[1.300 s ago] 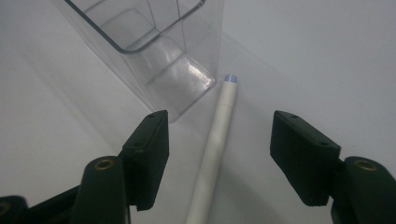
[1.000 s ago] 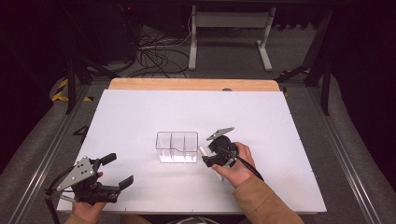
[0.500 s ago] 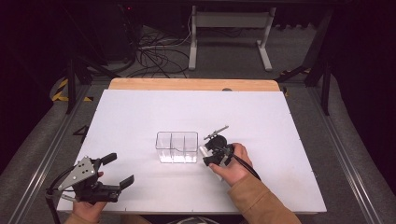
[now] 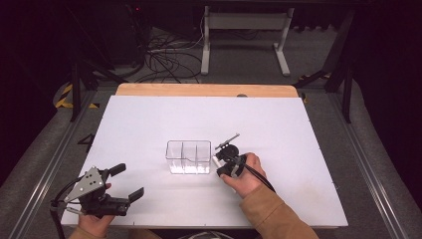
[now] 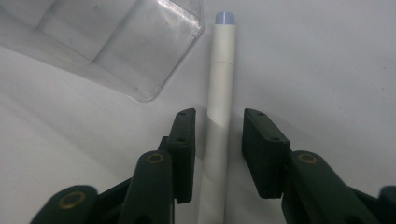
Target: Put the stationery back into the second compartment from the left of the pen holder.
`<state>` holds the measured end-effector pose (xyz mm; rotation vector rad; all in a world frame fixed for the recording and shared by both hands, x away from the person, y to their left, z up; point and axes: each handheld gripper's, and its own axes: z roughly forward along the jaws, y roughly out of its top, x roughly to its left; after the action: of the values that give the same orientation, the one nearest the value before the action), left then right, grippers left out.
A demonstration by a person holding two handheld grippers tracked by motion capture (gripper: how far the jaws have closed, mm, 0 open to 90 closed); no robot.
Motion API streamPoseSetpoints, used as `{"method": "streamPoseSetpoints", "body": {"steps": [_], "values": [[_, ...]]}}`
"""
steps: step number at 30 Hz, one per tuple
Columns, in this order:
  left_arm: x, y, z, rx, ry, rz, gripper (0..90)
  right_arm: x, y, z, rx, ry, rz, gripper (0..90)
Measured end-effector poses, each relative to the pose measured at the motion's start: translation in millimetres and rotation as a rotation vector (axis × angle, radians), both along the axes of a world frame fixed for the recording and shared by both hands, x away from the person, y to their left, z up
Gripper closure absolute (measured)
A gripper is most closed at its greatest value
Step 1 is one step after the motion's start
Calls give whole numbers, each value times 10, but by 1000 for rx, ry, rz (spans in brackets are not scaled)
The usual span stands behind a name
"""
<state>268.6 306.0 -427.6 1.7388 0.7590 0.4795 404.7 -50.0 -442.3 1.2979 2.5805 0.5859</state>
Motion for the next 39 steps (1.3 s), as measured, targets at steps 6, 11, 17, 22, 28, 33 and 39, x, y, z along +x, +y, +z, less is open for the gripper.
{"method": "streamPoseSetpoints", "body": {"steps": [6,11,17,22,28,33,39], "values": [[3,-3,0,-2,3,-1,16,16,11,5,-18,6,-18,757],[5,-4,1,-3,2,-1,16,24,18,9,-25,16,-37,790],[4,-2,1,-3,1,0,16,17,38,11,-38,12,-58,792],[6,-2,-1,-3,2,1,17,18,18,24,-21,19,-74,793],[9,-7,-2,-1,-1,0,16,-18,-58,130,29,-19,-83,793],[9,-6,0,-3,-3,1,17,-64,-161,258,99,-79,-93,793],[8,-8,-1,-3,-3,3,16,-139,-273,402,185,-170,-91,792]]}}
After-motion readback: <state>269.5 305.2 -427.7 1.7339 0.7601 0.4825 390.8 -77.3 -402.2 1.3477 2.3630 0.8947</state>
